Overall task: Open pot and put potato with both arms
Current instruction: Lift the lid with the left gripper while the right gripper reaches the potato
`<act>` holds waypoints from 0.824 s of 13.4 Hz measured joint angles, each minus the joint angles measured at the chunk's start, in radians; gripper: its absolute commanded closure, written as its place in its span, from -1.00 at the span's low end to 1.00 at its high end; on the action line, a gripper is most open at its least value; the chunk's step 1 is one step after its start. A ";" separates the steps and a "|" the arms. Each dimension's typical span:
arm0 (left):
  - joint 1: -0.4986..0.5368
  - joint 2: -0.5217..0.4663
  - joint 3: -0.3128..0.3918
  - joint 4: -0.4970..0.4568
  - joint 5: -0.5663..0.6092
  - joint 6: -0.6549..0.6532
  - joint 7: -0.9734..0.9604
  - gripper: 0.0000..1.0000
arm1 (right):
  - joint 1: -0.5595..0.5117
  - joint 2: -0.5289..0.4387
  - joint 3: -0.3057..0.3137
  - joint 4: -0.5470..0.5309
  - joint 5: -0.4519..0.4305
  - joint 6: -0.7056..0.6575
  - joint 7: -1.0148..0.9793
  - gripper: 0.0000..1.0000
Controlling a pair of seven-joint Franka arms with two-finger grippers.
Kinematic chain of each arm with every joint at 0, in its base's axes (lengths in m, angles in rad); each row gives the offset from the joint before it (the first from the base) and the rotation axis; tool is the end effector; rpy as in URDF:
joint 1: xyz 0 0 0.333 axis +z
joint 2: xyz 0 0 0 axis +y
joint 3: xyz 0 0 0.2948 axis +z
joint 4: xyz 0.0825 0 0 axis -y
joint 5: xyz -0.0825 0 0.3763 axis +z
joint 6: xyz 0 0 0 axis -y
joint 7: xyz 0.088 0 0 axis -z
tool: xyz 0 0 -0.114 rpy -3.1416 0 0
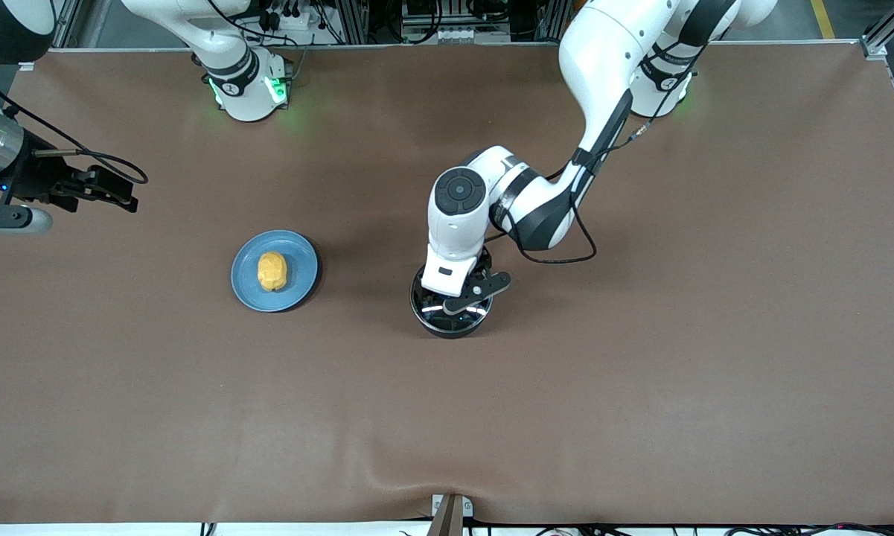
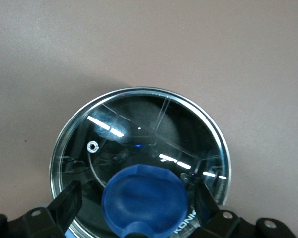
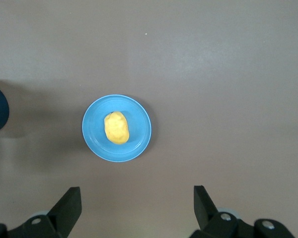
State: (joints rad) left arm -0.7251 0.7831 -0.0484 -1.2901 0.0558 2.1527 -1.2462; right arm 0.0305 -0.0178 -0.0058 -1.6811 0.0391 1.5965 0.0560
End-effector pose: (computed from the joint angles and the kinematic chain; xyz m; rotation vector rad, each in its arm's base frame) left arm 0.5318 -0.5042 0.2686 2.9990 0.7012 0.0846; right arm 0.5395 0.0177 0.5571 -3.1029 0.0521 0.1061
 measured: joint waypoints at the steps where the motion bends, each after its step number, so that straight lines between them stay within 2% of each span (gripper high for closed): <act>1: 0.000 0.000 0.000 0.000 0.000 -0.004 0.005 -1.00 | 0.001 0.000 0.000 -0.007 0.000 0.011 0.000 -1.00; 4: -0.004 0.000 -0.001 0.001 0.000 -0.009 0.008 -1.00 | 0.003 0.000 0.000 -0.041 0.000 0.043 0.001 -1.00; 5: -0.007 0.000 -0.001 0.001 0.000 -0.010 0.008 -0.87 | 0.003 0.001 0.000 -0.053 0.000 0.051 0.001 -1.00; 9: -0.011 0.000 -0.001 0.002 0.000 -0.012 0.013 0.30 | 0.004 0.008 0.000 -0.079 0.001 0.071 0.001 -1.00; 11: -0.010 0.000 -0.001 0.013 0.000 -0.017 0.041 0.78 | 0.016 0.019 0.001 -0.101 0.001 0.128 0.001 -1.00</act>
State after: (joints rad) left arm -0.7353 0.7828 -0.0494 -1.2767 0.0558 2.1356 -1.2055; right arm 0.0460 0.0011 -0.0049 -1.7816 0.0406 1.7240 0.0573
